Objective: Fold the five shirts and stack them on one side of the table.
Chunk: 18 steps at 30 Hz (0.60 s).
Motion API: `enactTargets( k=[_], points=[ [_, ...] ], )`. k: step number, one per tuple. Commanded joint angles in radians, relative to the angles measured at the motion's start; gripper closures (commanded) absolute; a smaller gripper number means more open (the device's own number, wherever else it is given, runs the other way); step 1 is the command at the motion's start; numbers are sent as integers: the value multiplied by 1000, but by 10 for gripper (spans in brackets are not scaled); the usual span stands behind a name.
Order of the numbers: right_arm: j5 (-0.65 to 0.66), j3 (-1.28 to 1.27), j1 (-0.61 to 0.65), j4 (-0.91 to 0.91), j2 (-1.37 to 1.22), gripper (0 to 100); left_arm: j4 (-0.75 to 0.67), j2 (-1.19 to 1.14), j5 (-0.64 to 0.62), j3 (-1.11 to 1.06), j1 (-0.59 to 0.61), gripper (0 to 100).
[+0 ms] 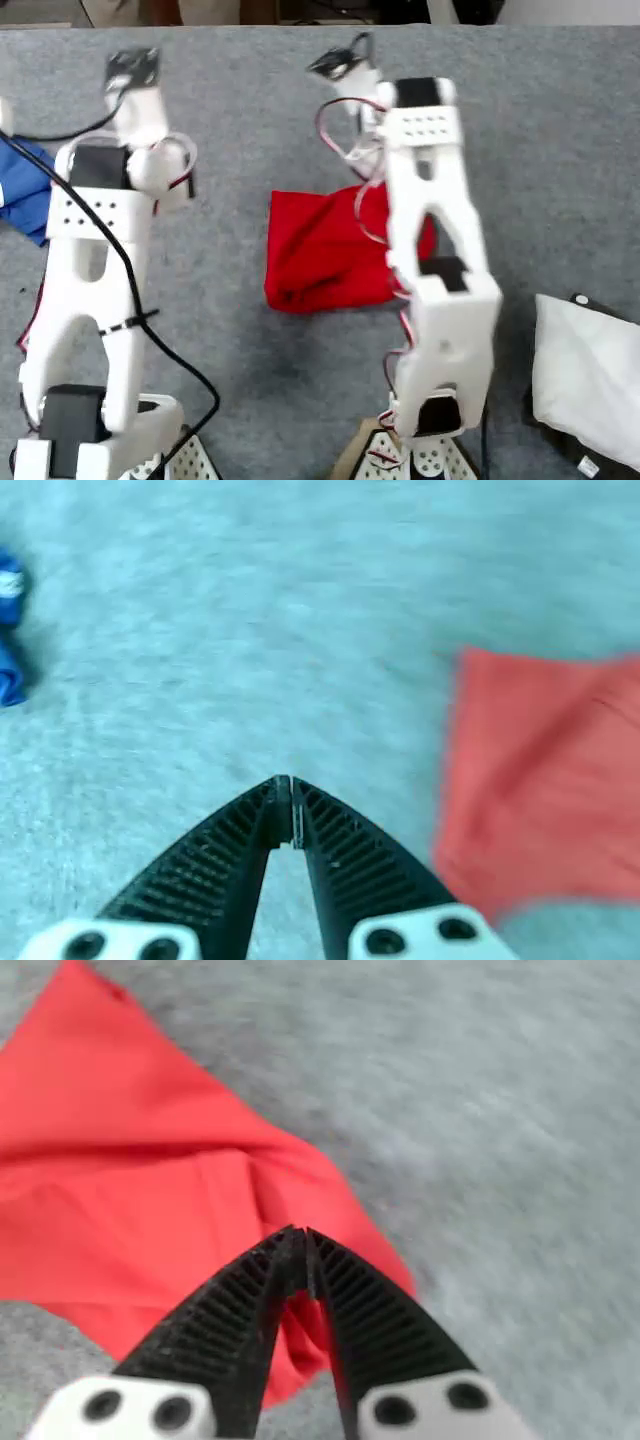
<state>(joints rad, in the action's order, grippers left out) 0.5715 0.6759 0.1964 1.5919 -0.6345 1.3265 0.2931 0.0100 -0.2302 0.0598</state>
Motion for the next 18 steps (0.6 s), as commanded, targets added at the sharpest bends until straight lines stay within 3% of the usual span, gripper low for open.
enactTargets(
  k=[1, 9, 18],
  points=[
    [12, 245, 50, 94, -151, 994, -267, 42, 11, -264, 81, 981],
    [-9, 547, 85, 190, -415, 994, -801, -44, 9, -620, 121, 981],
    [-32, 512, 87, 195, -414, 994, -813, -130, 9, -537, 121, 981]
  ],
)
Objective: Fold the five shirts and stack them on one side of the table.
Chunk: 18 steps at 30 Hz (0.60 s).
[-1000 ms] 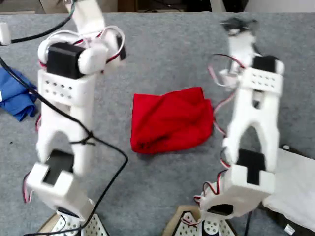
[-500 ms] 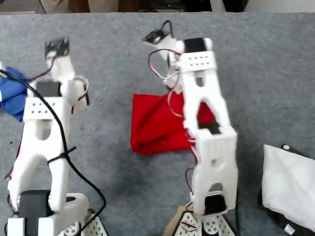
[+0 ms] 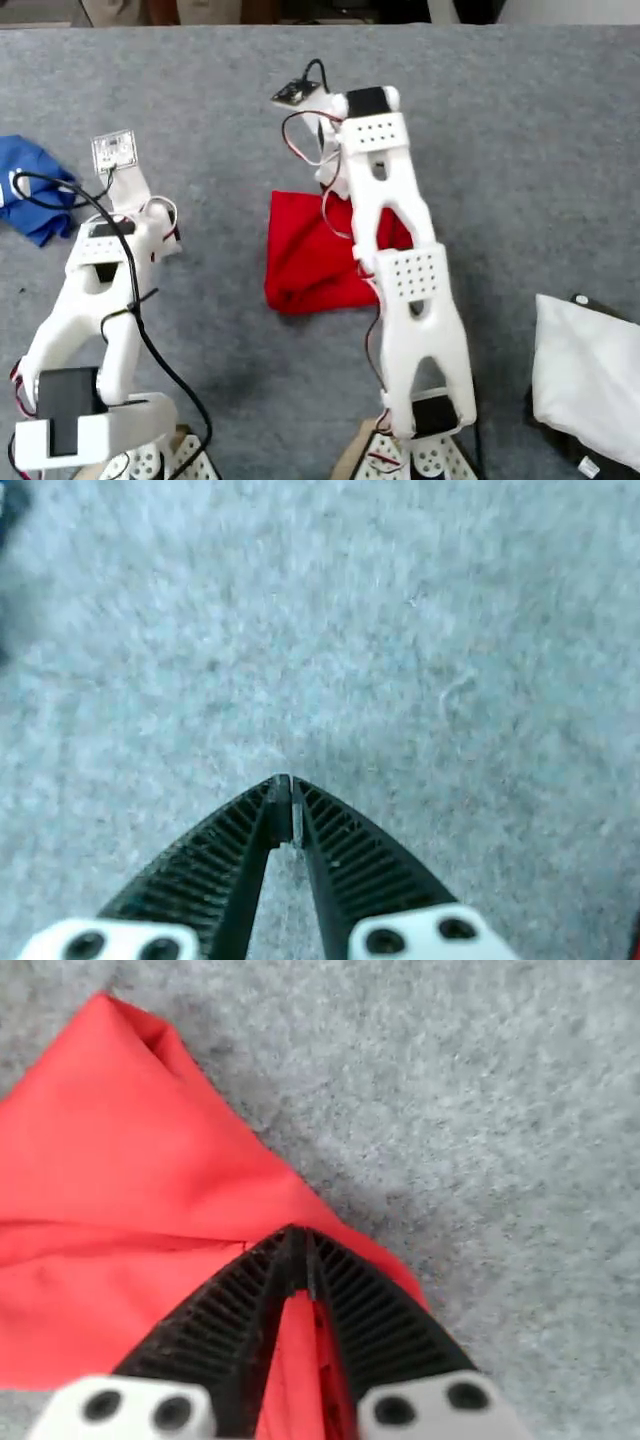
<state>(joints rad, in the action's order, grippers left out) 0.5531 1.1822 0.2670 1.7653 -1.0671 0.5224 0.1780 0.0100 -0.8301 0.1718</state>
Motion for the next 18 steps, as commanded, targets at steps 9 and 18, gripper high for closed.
enactTargets(
  k=[9, 18],
  points=[
    [-11, -188, -27, 21, 151, 994, -6, -65, 9, 100, 14, 981],
    [-8, -349, -76, 18, 285, 994, -6, -65, 9, 100, 15, 981]
  ],
)
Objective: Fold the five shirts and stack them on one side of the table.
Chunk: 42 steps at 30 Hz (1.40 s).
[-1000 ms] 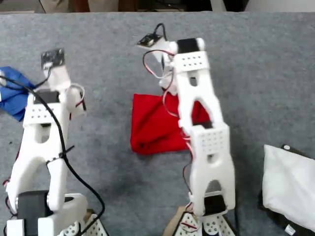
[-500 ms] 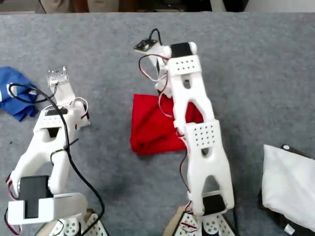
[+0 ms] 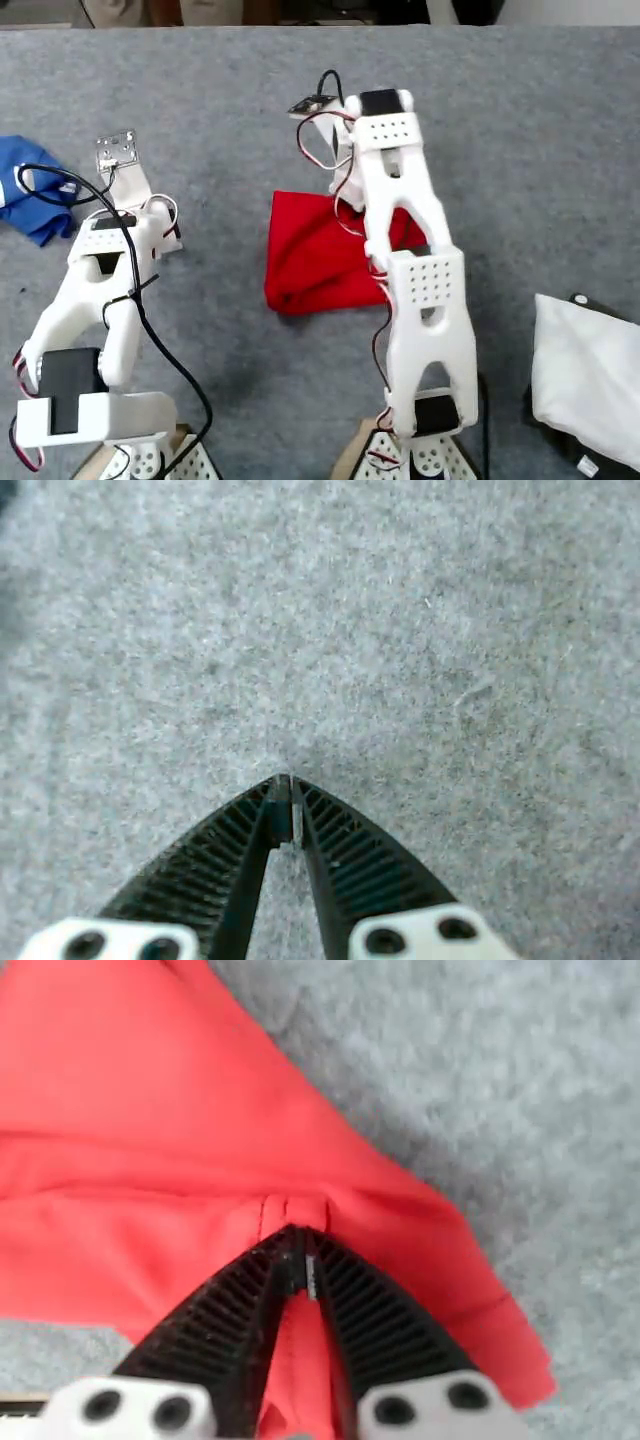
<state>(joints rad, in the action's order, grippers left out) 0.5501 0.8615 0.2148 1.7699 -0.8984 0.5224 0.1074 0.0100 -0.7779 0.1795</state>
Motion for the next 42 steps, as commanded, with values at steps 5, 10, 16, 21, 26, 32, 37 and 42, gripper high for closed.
enactTargets(
  k=[5, 10, 16, 21, 26, 32, 37, 42],
  points=[
    [21, -156, -21, 14, 203, 994, -6, 5, 11, 48, 8, 981],
    [51, -332, -35, 11, 318, 994, -6, 5, 11, 48, 9, 981],
    [100, -627, -82, -74, 496, 994, -6, 5, 12, 48, 9, 981],
    [150, -937, -165, -192, 657, 994, -6, 5, 14, 48, 9, 981],
    [207, -1093, -288, -250, 779, 994, -6, 5, 15, 48, 9, 981],
    [212, -1024, -309, -218, 819, 994, -6, 5, 15, 48, 8, 981],
    [124, -823, -171, -152, 814, 994, -6, 5, 15, 48, 9, 981],
    [78, -694, -50, -153, 748, 994, -6, 5, 15, 48, 9, 981]
  ],
)
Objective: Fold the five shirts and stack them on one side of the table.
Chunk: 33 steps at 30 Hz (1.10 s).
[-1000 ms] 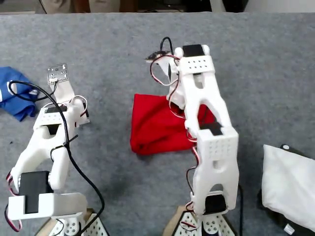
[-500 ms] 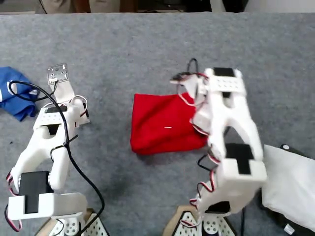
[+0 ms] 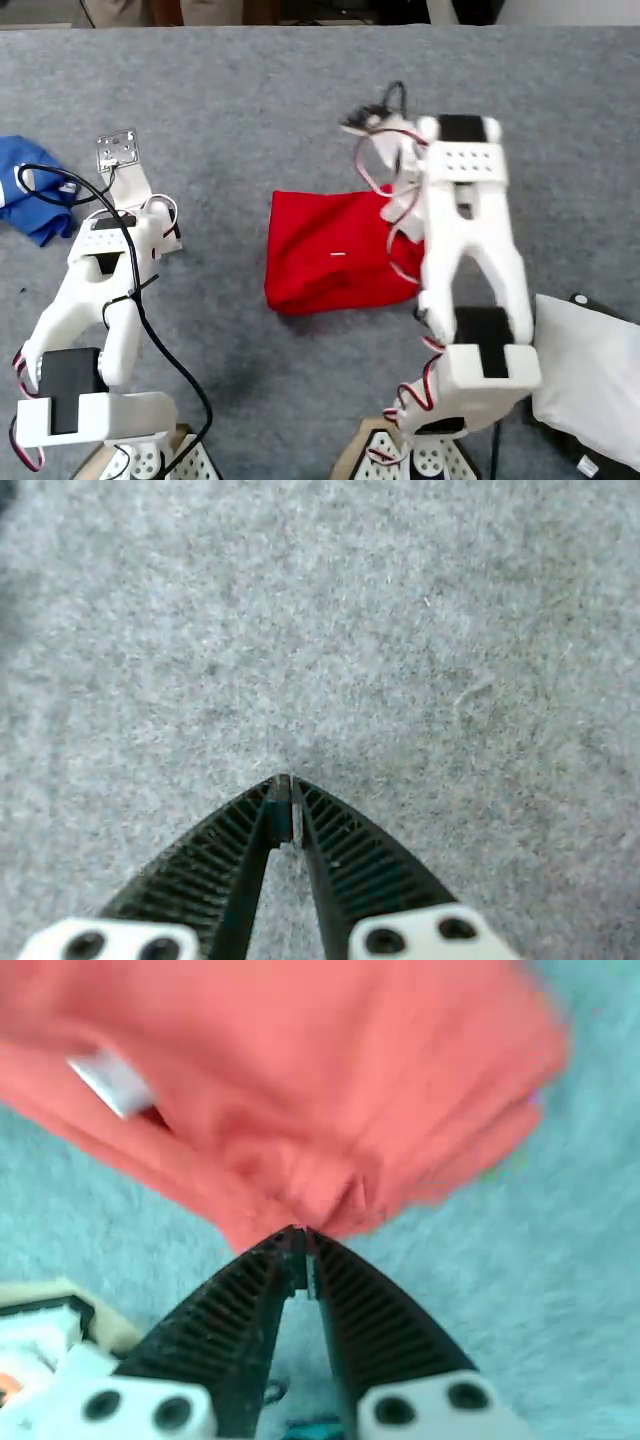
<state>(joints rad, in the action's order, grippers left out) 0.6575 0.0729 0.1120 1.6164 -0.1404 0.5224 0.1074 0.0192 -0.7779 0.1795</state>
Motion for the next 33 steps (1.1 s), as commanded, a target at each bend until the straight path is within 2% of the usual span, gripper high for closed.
enactTargets(
  k=[1, 8, 11, 13, 18, 27, 30, 33],
  points=[
    [-41, 116, 58, -5, -47, 994, -6, 5, 6, 48, 9, 981],
    [-71, 223, 64, -3, -317, 994, -6, 5, 6, 46, 5, 981],
    [-61, 196, 45, 2, -357, 994, -6, 5, 8, 46, 6, 981],
    [-9, 134, 18, 3, -357, 994, -6, 5, 8, 46, 8, 981],
    [71, -88, -35, 17, -209, 994, -6, 5, 8, 46, 9, 981],
    [117, -538, -51, -180, 101, 994, -6, 5, 8, 46, 9, 981],
    [115, -579, -53, -249, 94, 994, -6, 5, 8, 44, 9, 981],
    [112, -524, -77, -241, 91, 994, -3, 5, 8, 41, 8, 981]
  ],
)
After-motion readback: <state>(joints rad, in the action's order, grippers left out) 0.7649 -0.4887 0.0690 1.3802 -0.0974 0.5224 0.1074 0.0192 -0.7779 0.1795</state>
